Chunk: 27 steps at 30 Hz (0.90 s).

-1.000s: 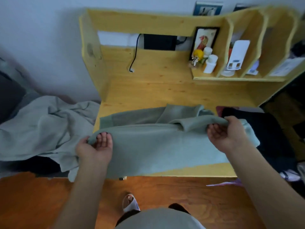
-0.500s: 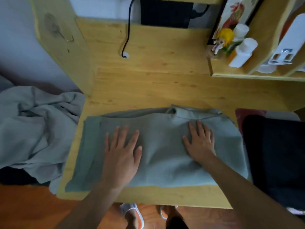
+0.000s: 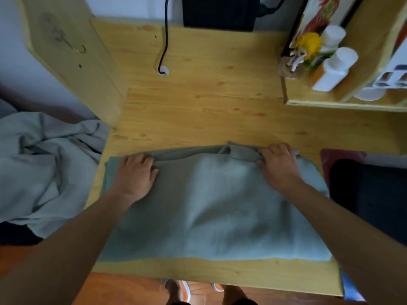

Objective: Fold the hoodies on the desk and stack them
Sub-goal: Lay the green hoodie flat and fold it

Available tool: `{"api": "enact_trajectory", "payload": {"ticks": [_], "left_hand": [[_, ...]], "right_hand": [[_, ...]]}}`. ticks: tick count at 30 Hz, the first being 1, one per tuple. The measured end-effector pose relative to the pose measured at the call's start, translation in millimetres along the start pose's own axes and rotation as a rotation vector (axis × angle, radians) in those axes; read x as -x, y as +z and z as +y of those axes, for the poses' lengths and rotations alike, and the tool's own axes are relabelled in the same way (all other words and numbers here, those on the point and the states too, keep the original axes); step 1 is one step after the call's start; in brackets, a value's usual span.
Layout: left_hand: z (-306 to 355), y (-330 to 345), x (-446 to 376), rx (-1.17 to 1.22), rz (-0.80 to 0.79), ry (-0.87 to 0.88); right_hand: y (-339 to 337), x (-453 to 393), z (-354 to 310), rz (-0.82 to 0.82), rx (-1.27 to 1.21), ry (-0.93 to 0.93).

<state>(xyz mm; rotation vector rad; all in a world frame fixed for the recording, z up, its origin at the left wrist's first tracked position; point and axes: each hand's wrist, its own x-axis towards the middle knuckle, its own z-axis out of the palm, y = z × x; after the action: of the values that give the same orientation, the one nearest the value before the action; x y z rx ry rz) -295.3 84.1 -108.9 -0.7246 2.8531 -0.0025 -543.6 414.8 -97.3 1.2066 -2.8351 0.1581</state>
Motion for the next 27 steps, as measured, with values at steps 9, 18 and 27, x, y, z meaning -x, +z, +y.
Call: {"api": "enact_trajectory", "payload": {"ticks": [9,18,27], "left_hand": [[6.2,-30.0,-10.9,-0.009,0.256,-0.313],[147.1,-55.9,84.2,0.199,0.21,0.152],[149.1,31.1,58.2,0.105,-0.172,-0.022]], "right_hand": [[12.1,-32.4,-12.5,-0.246,0.029,0.191],[24.2,-38.0,-8.3,-0.097,0.04,0.155],[-5.5,-39.0,-52.1,-0.033,0.124,0.217]]}}
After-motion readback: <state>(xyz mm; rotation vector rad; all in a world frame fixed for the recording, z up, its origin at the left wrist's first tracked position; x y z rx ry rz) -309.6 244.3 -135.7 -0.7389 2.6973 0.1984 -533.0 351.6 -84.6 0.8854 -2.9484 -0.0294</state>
